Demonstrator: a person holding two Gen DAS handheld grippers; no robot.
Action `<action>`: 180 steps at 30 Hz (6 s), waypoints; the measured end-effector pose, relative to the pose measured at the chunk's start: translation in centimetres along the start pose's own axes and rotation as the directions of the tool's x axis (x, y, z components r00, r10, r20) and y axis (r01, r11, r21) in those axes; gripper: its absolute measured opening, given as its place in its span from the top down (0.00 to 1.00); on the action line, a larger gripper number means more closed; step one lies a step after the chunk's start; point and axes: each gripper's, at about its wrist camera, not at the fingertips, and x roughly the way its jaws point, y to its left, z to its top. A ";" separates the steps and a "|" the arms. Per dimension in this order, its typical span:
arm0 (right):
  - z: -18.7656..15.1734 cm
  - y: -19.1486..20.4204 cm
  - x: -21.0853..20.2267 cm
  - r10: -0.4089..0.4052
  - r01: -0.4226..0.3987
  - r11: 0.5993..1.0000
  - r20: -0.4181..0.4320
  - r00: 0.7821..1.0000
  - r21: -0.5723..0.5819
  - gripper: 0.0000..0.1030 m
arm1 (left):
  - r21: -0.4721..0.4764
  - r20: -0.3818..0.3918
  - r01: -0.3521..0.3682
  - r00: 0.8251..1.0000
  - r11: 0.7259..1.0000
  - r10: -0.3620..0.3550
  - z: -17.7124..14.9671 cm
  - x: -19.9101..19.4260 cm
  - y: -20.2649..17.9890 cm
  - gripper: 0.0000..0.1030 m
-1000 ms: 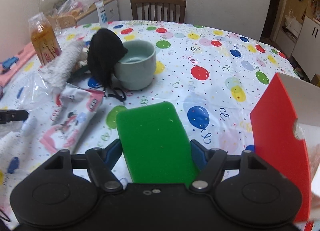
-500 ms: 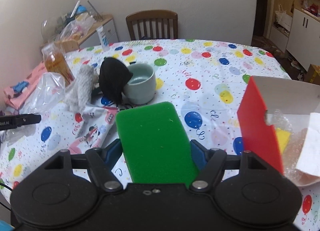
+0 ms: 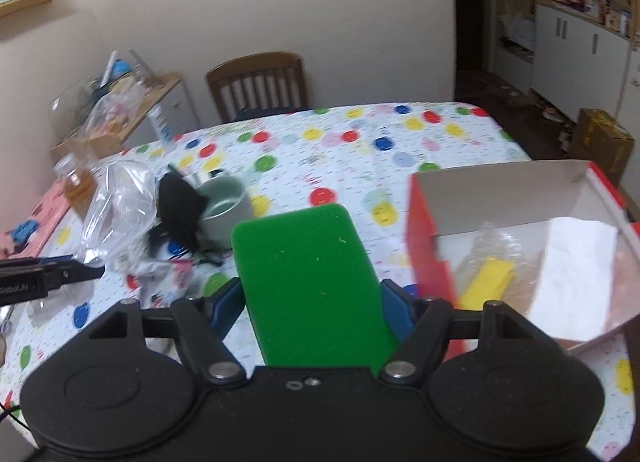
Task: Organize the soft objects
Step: 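Carry the plastic bag and green sponge with both tools over the shoebox, then open both tools to drop the bag and sponge into the box, then move both tools back over the table toward the white towel and snack bag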
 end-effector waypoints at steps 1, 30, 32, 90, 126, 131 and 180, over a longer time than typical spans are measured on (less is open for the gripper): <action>0.1 -0.6 -0.2 -0.014 0.014 1.000 0.004 1.000 0.008 0.30 | 0.009 -0.003 0.012 1.000 1.000 -0.012 0.2 0.3 -0.7 0.73; 2.6 -15.8 -0.8 -0.330 0.322 0.929 0.014 0.944 0.184 0.30 | 0.259 -0.171 0.293 0.952 0.920 -0.255 4.5 11.8 -21.6 0.73; 2.7 -17.1 -0.5 -0.346 0.337 0.917 0.002 0.938 0.211 0.30 | 0.268 -0.191 0.300 0.948 0.916 -0.254 4.5 12.9 -22.7 0.73; 1.5 -22.7 5.2 -0.384 0.418 0.862 -0.170 0.908 0.287 0.21 | 0.352 -0.478 0.332 0.868 0.875 -0.137 1.8 25.2 -29.5 0.70; 1.4 -7.8 -4.6 -0.097 0.083 0.987 0.099 0.990 0.137 0.08 | 0.200 -0.157 0.279 0.955 0.939 -0.250 5.8 8.9 -15.5 0.24; 1.7 -4.2 -3.9 -0.035 0.026 0.996 0.103 0.994 0.081 0.05 | 0.174 -0.113 0.222 0.972 0.960 -0.204 6.0 6.9 -11.7 0.18; -3.3 17.9 16.0 0.119 -0.150 0.977 -0.203 0.972 -0.149 0.07 | -0.031 -0.041 -0.202 0.979 0.979 0.201 1.7 10.6 14.6 0.00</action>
